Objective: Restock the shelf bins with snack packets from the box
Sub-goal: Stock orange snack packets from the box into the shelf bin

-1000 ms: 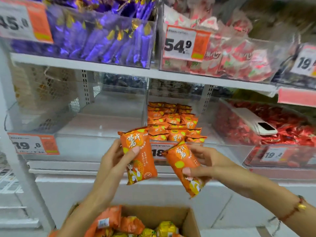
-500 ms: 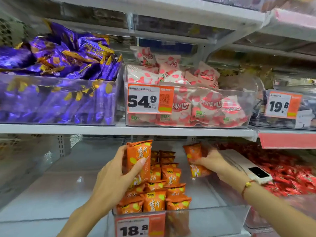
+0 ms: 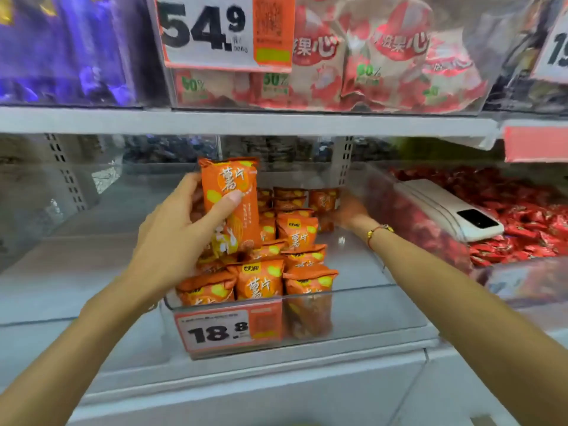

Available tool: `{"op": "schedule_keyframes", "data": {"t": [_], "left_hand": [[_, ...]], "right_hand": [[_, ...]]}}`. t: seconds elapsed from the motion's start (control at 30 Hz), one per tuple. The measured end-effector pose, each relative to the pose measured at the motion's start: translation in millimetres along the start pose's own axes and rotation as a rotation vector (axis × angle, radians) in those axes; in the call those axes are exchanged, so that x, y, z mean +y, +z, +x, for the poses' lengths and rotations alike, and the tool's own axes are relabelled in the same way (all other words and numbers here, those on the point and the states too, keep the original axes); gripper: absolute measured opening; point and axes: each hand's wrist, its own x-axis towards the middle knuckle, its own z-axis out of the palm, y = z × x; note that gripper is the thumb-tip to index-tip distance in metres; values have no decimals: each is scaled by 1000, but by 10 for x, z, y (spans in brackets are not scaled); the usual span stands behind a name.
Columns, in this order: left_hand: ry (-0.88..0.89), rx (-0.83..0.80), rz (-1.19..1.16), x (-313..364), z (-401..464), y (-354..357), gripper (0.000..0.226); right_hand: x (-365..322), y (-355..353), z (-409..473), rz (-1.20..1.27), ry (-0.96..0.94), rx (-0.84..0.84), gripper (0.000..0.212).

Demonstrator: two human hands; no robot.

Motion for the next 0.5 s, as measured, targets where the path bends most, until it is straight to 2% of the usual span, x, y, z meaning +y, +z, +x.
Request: {"op": "schedule_keyframes", "data": {"t": [0.13,0.33,0.5], "left_hand": [[15,-19,-26,-52,18,4,59],[10,-31,-21,-66,24,10,63],[14,-7,61,-23,6,29,65]], "right_hand": [[-230,-106,-263,80,165,-13,46],[-269,-83,-324,74,121,-41,24],[-271,-89,-323,104,131,-63,24]]}}
